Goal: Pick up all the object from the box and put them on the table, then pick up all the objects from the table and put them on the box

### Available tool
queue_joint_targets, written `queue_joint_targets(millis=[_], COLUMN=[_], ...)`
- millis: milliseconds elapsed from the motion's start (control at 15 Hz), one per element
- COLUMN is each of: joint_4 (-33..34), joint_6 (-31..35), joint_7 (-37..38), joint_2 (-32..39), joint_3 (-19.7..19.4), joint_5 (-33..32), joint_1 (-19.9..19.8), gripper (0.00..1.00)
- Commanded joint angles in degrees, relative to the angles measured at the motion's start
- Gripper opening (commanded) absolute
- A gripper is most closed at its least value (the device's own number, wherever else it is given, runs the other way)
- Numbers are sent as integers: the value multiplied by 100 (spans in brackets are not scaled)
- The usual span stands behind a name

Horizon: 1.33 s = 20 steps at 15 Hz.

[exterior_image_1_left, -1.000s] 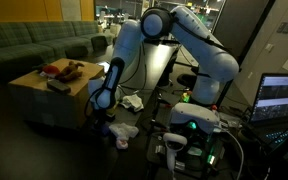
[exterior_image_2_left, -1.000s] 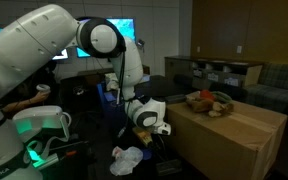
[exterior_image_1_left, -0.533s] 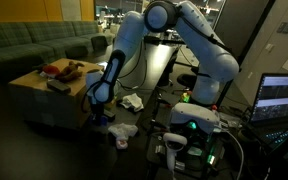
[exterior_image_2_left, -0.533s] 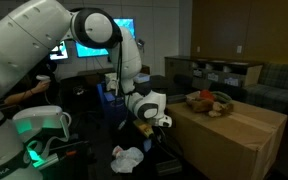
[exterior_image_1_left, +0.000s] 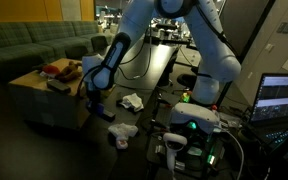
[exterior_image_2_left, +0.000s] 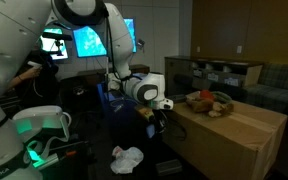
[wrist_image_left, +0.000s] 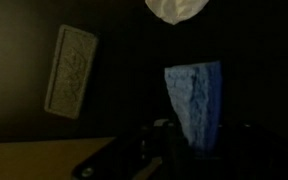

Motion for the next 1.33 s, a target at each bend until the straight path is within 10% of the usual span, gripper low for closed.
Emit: queue_joint_targets(millis=[0, 333, 733, 1267], joint_4=[-708, -1038, -421, 1350], joint_6=[-462, -1208, -2275, -2470], joint_7=[672, 2355, 4050, 3892], joint_2=[-1029, -2035, -2416, -1190], joint_3=[-518, -1346, -1228, -1104], joint_5=[-380, -1762, -2853, -2729], joint_1=[442, 1034, 652, -35], gripper=[7, 7, 6, 6])
